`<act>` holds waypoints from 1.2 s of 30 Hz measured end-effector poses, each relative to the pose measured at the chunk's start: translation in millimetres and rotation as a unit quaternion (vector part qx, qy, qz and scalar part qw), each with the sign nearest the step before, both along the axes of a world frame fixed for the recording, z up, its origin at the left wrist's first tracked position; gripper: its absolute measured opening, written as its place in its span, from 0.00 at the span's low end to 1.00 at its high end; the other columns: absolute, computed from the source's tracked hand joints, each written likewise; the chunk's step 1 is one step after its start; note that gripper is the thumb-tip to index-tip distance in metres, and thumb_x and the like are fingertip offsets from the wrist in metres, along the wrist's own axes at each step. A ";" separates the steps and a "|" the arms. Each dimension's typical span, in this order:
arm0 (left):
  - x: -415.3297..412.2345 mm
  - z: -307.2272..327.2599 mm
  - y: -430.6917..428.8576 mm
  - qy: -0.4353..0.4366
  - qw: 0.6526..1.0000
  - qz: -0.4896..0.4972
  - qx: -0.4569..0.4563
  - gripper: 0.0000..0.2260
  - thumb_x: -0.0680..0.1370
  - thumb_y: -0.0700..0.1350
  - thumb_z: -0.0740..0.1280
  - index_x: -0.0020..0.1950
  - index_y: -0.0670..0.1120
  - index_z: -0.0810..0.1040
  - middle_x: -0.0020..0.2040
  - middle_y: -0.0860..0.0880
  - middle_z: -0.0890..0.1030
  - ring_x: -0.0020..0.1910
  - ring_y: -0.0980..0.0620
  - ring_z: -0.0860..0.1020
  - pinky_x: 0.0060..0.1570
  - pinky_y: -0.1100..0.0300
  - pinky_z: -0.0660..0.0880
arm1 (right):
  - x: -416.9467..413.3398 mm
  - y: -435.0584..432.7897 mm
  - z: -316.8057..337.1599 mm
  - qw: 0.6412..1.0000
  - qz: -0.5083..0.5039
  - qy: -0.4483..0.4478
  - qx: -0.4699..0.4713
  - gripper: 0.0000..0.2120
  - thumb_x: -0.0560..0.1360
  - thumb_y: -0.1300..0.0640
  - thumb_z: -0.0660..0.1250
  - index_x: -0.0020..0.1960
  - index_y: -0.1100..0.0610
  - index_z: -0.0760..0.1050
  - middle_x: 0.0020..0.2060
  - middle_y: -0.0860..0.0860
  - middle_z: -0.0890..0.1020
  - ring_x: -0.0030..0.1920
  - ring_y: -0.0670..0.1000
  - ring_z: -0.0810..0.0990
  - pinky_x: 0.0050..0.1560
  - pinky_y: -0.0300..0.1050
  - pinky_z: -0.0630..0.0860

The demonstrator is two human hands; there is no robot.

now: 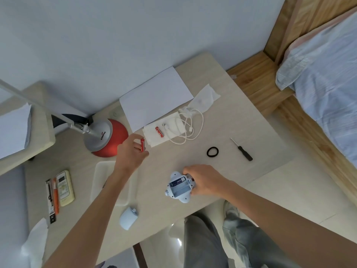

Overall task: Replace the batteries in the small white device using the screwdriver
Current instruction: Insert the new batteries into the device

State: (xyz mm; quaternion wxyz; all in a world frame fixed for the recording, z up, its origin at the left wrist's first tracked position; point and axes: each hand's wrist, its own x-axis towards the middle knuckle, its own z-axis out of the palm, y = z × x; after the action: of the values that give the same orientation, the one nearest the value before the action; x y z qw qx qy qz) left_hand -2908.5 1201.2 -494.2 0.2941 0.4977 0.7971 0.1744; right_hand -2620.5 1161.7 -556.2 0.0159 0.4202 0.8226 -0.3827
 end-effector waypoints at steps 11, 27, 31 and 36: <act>50.8 22.4 -106.8 -0.039 0.981 -0.187 0.038 0.16 0.80 0.37 0.72 0.58 0.58 0.80 0.46 0.58 0.82 0.46 0.57 0.83 0.50 0.59 0.83 | -1.9 3.0 6.4 1.000 0.015 -0.014 0.009 0.19 0.67 0.51 0.76 0.54 0.49 0.73 0.43 0.46 0.81 0.43 0.53 0.80 0.42 0.48 0.76; 97.7 -16.7 -124.7 0.013 0.984 -0.153 0.090 0.10 0.77 0.38 0.76 0.57 0.46 0.86 0.51 0.48 0.88 0.46 0.50 0.85 0.47 0.51 0.85 | 0.2 2.6 2.7 1.000 0.020 -0.006 0.022 0.18 0.68 0.50 0.77 0.54 0.49 0.73 0.42 0.48 0.81 0.42 0.52 0.80 0.42 0.49 0.79; 96.8 -24.5 -128.1 0.005 0.987 -0.128 0.101 0.07 0.76 0.37 0.77 0.52 0.44 0.85 0.47 0.50 0.87 0.43 0.51 0.85 0.43 0.50 0.84 | 1.1 1.6 0.6 1.000 0.016 0.006 0.024 0.19 0.67 0.48 0.77 0.53 0.48 0.73 0.41 0.46 0.80 0.41 0.52 0.79 0.38 0.45 0.73; 91.2 -27.6 -132.6 0.039 0.975 -0.148 0.161 0.09 0.71 0.39 0.83 0.48 0.44 0.86 0.45 0.48 0.86 0.43 0.51 0.83 0.40 0.53 0.84 | 0.9 1.3 -1.4 1.000 0.015 0.001 0.023 0.20 0.67 0.48 0.77 0.54 0.47 0.72 0.42 0.45 0.81 0.41 0.52 0.80 0.39 0.46 0.75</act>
State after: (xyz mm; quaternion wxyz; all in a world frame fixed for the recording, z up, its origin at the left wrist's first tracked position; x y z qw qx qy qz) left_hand -2817.3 1068.6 -521.9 0.2010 0.6571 0.6874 0.2353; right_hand -2619.6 1163.0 -557.6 0.0111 0.4074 0.8376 -0.3639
